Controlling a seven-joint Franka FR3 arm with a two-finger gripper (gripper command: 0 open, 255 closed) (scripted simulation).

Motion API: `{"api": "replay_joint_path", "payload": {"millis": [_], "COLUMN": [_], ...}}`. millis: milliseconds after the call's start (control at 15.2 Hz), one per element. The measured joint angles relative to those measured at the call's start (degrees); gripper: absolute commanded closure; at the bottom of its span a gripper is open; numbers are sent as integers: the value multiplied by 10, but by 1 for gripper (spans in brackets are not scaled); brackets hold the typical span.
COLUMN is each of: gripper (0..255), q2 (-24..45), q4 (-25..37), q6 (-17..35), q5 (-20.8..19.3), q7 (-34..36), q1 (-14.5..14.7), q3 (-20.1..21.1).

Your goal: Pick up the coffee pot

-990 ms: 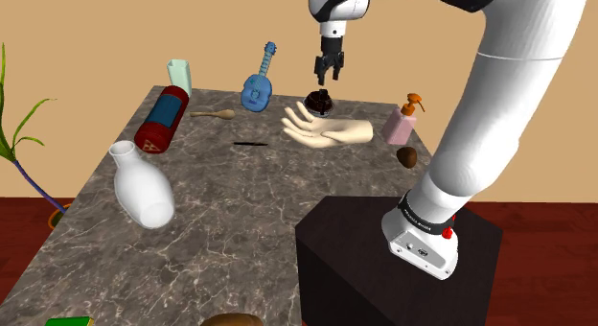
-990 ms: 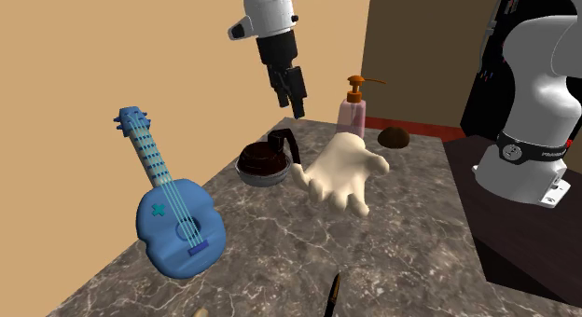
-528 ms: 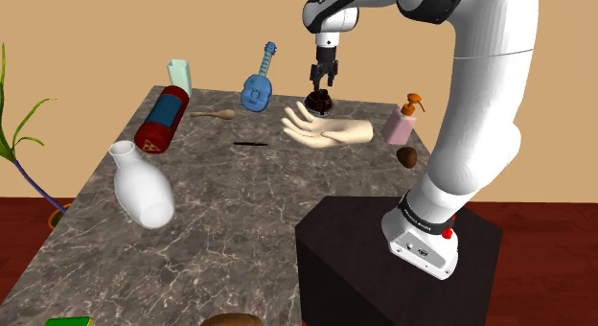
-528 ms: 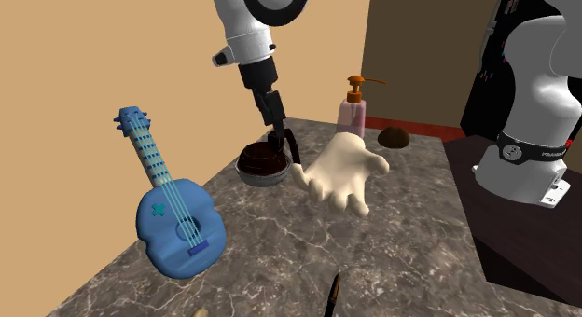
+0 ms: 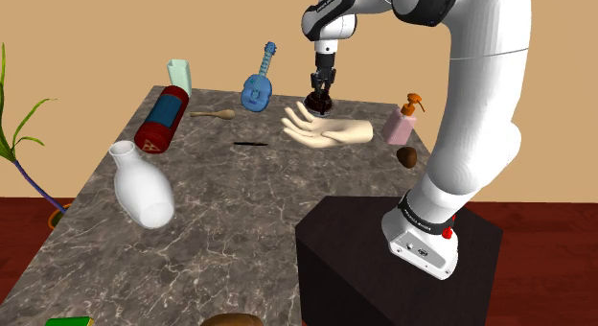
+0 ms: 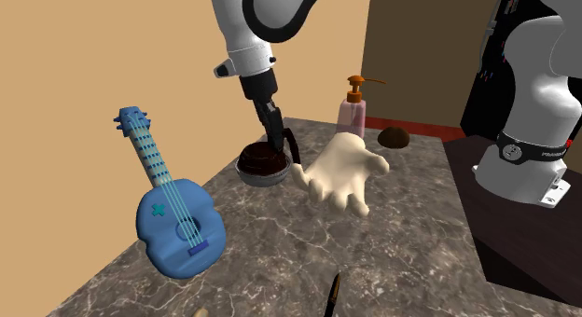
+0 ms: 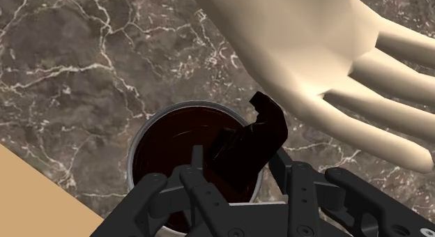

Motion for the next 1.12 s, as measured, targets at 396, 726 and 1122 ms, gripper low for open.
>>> {"api": "replay_joint_path", "payload": {"millis": [396,726,1122], "gripper": [255,255,255], "q2": [0,-7,-30], "q4": [0,3,16], "q6": [0,-11,-46], "q5": [0,-2,-8], "q7": [0,1,4], "q1": [0,0,3], "q3": [0,-1,-4]}}
